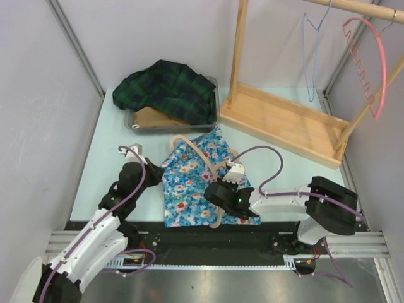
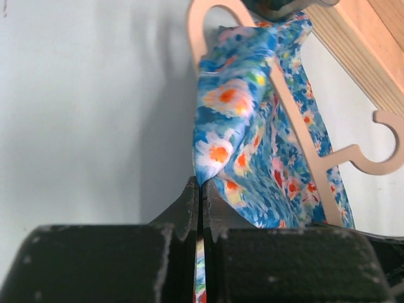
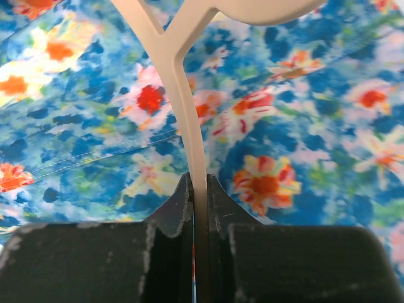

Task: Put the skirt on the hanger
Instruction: Place skirt on hanger

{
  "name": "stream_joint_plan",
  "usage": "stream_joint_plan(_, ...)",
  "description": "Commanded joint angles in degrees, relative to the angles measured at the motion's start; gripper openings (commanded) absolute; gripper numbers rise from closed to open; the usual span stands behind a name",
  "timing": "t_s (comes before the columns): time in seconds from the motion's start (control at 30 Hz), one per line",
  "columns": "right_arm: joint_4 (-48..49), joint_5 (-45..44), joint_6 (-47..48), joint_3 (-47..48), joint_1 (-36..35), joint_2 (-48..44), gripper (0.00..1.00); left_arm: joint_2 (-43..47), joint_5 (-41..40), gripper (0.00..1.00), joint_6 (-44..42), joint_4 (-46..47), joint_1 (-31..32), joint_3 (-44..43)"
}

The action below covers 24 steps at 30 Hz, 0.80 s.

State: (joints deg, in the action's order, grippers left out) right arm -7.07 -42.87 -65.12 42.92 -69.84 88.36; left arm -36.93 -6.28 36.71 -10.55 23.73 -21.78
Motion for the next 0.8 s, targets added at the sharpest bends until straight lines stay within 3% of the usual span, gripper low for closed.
stream_joint_plan(0.0,-13.49,-13.02,-8.26,0.59,2.87,-2.48,0.00,2.91,-4.87,0.00,4.76,-1.49,0.44,-0.72)
stream_joint_plan(0.37,-17.54,-13.99,-10.91,0.50,4.63,-4.60,0.00,8.10,-7.61,0.00,5.74,-2.47,0.44,0.77)
stream_joint_plan(0.5,-4.39,-14.17,5.57,-0.64,2.35,-7.13,0.00,5.38,-4.79,0.00,5.39,-0.71,0.44,1.48)
stream_joint_plan(0.63,14.66,-3.93,20.19,-3.01,1.55,-10.21,0.00,1.78,-4.35,0.00,5.48,0.17,0.44,1.13)
stream_joint_plan(0.77,21.74,5.94,27.49,-3.37,1.99,-10.57,0.00,-2.35,-4.88,0.00,5.57,-0.09,0.44,-0.01)
